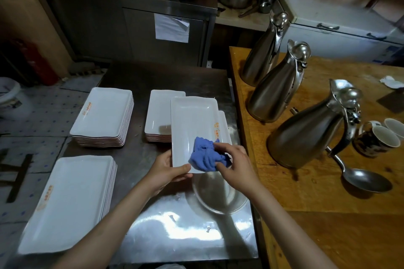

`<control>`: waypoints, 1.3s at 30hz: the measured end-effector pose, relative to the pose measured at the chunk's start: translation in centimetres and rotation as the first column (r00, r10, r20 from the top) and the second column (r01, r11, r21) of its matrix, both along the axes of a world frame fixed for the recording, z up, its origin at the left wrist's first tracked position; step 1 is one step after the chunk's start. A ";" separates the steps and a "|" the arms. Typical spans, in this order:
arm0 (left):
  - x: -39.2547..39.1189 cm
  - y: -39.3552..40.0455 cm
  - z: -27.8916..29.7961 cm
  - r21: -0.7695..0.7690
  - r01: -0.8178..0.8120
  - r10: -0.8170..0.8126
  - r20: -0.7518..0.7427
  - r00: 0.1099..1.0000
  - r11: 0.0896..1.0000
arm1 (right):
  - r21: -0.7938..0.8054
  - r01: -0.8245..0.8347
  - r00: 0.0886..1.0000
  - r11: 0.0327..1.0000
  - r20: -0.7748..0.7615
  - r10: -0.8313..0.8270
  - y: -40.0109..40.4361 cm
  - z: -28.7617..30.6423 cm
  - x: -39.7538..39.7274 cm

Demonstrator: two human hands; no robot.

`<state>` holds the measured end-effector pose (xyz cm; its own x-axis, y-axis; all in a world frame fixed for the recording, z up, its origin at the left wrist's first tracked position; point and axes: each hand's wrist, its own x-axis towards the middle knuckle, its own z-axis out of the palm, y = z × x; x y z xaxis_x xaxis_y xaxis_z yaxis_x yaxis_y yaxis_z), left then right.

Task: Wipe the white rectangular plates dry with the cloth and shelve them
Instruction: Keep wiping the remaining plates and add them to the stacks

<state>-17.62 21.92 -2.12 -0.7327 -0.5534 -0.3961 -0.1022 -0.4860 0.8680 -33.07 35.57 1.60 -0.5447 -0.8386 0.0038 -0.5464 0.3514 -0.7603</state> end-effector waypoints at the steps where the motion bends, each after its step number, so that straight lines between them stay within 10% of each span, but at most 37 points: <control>1: 0.0 0.0 0.0 -0.008 0.008 -0.008 -0.002 1.000 1.000 | 0.020 -0.004 1.000 1.000 -0.018 0.004 -0.1 -0.1 0.0; 8: 0.0 0.6 -0.1 -0.013 0.043 -0.043 -0.021 0.999 0.999 | 0.217 -0.093 0.916 0.972 -0.365 0.169 -1.4 -0.2 0.4; 15: -0.3 1.0 -0.4 -0.003 0.016 -0.015 0.006 1.000 1.000 | 0.067 -0.062 0.946 0.996 -0.314 0.080 -2.5 -2.2 0.6; 23: -0.7 0.5 -0.5 0.015 -0.016 0.015 0.048 0.999 1.000 | -0.277 0.315 0.949 0.908 0.064 -0.310 -2.2 -0.7 1.7; 30: -0.3 0.0 -1.0 0.012 -0.048 0.047 0.074 0.996 0.999 | -0.080 0.569 0.723 0.818 0.524 -0.451 -0.5 -0.7 0.1; 39: 0.1 -0.1 -1.3 -0.019 -0.014 0.015 0.100 0.995 1.000 | 0.116 0.544 0.540 0.831 0.709 -0.453 1.3 -3.2 -0.2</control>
<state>-17.49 21.83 -3.40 -0.6819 -0.5714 -0.4566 -0.1817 -0.4724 0.8625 -33.30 36.84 -1.59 -0.7530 -0.4489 -0.4811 0.3840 0.2939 -0.8753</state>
